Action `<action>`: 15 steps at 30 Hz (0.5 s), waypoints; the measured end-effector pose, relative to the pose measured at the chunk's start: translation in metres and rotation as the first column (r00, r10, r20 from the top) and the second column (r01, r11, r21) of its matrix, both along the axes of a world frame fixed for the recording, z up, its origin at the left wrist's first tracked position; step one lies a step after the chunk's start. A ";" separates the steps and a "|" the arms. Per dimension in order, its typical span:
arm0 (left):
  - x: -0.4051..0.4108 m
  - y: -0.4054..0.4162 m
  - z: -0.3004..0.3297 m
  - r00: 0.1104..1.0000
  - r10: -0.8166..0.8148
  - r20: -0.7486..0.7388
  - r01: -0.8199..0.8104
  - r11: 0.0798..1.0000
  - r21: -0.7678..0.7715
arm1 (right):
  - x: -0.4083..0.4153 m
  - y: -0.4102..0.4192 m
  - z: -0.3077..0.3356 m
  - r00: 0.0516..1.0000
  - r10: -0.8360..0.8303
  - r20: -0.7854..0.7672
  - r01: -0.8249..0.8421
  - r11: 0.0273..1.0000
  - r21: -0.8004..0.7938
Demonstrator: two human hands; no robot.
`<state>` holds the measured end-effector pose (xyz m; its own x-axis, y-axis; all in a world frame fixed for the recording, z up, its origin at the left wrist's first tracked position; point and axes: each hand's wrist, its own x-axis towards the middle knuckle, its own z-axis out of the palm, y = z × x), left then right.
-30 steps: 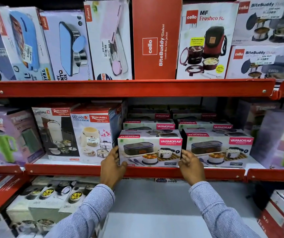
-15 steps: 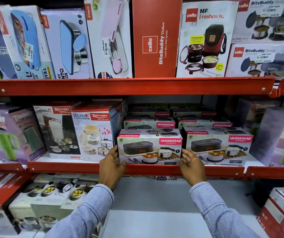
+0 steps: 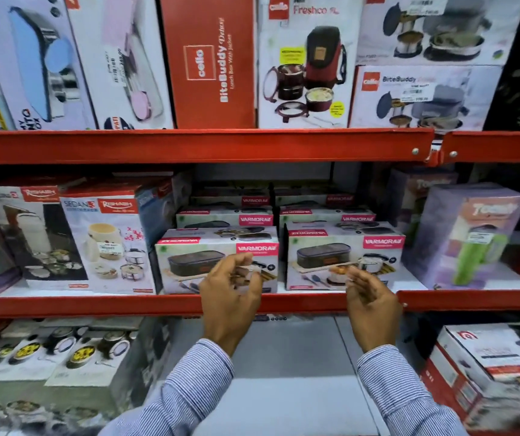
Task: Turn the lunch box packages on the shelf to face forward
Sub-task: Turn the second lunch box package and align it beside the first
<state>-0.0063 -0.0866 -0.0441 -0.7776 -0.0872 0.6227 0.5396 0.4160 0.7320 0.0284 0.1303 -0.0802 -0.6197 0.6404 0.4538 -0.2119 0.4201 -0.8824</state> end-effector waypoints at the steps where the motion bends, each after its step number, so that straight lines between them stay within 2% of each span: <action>1: 0.003 0.016 0.000 1.000 -0.002 0.003 0.002 1.000 -0.006 | 0.000 0.014 0.001 1.000 -0.011 -0.008 0.011 1.000 -0.008; 9: 0.011 0.104 -0.007 0.986 0.031 0.165 -0.028 0.999 -0.021 | -0.007 0.102 0.007 0.999 0.037 0.016 -0.036 0.998 -0.054; 12: 0.016 0.121 -0.001 0.991 0.037 0.126 -0.031 0.998 -0.048 | -0.013 0.118 0.011 0.999 0.031 0.022 -0.030 0.998 -0.059; 15: 0.010 0.127 -0.001 0.990 0.067 0.125 -0.057 0.995 -0.079 | -0.018 0.127 0.012 0.991 0.081 0.102 -0.073 0.994 -0.083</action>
